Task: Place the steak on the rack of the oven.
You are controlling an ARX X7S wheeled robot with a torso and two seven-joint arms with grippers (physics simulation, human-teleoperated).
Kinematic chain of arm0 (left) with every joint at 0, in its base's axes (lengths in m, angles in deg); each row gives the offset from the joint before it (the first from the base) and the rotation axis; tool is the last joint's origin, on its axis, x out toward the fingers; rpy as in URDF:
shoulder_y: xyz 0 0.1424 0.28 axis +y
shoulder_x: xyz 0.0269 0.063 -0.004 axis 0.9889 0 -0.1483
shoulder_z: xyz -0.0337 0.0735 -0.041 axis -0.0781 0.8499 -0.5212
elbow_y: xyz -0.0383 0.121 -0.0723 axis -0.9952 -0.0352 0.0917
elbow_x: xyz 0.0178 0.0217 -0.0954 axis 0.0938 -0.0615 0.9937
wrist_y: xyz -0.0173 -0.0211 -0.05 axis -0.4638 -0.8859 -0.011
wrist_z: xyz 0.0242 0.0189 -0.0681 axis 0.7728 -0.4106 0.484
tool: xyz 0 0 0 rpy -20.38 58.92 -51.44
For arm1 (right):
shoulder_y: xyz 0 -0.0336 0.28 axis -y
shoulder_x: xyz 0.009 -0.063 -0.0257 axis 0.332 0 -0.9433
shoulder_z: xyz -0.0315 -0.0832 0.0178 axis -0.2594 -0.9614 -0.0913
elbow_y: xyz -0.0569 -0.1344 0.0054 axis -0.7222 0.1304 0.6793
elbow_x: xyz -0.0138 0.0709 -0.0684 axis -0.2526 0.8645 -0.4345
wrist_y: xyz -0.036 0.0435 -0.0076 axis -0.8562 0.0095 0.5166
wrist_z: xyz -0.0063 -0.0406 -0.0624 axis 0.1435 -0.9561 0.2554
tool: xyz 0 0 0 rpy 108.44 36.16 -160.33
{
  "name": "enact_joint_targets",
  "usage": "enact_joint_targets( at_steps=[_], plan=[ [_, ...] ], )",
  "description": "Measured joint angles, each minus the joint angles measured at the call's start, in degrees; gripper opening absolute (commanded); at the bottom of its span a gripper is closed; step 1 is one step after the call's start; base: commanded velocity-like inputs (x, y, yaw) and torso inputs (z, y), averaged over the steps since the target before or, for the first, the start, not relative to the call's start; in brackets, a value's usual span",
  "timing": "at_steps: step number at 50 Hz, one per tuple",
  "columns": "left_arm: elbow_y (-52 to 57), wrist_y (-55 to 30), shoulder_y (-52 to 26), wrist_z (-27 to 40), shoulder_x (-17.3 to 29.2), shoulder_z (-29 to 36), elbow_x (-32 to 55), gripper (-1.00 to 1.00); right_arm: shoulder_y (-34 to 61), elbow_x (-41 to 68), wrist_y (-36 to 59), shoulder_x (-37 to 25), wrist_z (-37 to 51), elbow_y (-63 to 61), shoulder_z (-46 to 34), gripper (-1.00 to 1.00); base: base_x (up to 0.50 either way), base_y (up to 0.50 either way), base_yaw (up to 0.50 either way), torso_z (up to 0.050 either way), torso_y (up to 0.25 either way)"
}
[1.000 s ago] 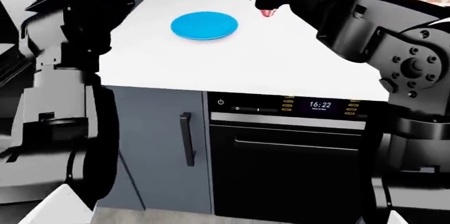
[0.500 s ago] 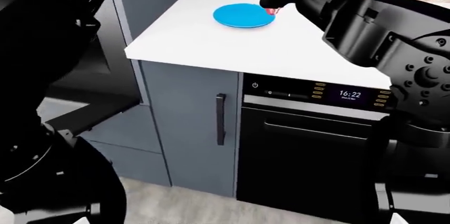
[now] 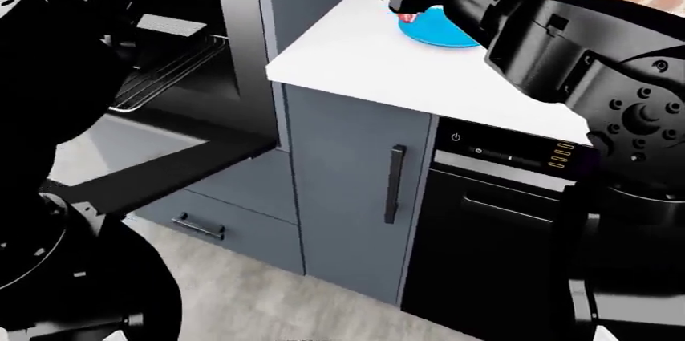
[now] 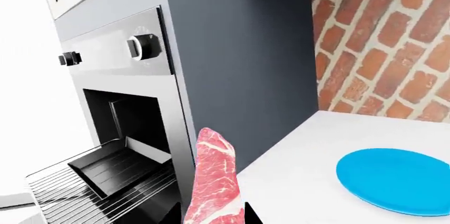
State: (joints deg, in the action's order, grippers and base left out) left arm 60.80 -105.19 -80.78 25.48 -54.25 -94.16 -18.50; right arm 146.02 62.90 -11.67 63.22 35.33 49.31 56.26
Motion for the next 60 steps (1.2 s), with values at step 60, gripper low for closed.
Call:
enact_joint_targets(
  at_steps=[60],
  plan=[
    [-1.54, 3.31, 0.01, 3.5, 2.81, 2.4, 4.3, 1.0, 1.76, 6.35, 3.29, -1.36, 3.59, -5.0, 1.74, -1.0, 0.0, 0.0, 0.5, 0.0, 0.0]
  ],
)
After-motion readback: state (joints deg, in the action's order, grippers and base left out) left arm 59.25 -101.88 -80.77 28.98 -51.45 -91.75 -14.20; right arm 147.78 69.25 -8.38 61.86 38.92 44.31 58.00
